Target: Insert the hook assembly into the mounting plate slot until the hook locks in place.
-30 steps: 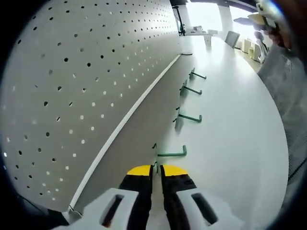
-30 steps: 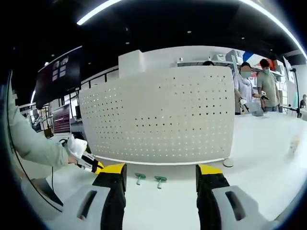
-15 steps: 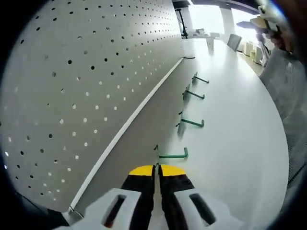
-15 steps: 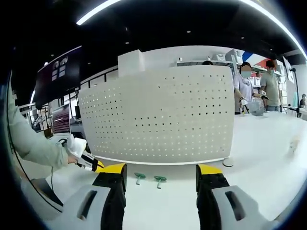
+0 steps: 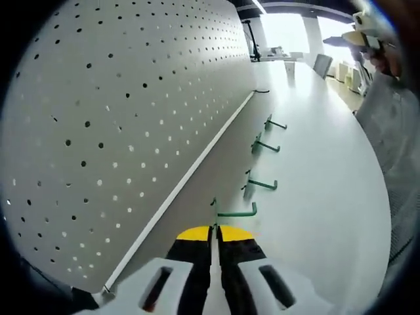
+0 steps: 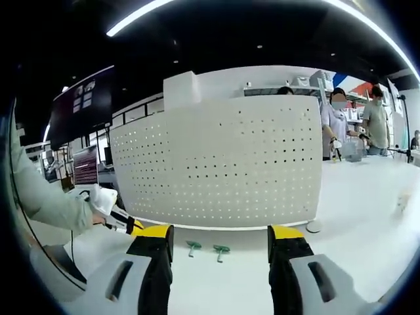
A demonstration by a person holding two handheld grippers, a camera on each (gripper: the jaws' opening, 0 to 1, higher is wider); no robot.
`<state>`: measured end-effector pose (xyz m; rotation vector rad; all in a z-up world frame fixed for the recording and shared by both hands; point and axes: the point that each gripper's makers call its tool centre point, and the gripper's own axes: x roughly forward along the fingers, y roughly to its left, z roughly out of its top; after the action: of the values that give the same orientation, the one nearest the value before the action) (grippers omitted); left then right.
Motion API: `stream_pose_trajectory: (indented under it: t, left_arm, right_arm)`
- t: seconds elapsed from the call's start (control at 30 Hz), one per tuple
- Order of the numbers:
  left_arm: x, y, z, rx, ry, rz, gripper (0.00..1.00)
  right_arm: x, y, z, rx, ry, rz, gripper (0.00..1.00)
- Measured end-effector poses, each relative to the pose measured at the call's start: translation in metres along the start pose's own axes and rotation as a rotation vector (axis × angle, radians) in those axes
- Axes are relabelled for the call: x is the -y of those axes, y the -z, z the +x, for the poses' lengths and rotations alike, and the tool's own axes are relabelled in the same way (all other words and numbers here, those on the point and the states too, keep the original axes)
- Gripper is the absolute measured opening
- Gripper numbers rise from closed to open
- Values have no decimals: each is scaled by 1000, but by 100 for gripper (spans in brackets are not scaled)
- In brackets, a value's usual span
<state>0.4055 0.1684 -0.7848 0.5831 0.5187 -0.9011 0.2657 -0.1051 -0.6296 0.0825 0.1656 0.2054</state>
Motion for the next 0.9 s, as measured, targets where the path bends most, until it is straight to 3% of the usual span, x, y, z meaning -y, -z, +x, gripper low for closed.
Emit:
stream_pose_trajectory:
  t: [0.63, 0.9]
  left_arm:
    - [-5, -57, -44, 150, -115, 37, 3]
    - [7, -69, -59, 192, -144, 22, 3]
  right_arm:
    - [-16, -29, -7, 69, -52, -26, 56]
    - [-17, -44, -10, 103, -68, -47, 55]
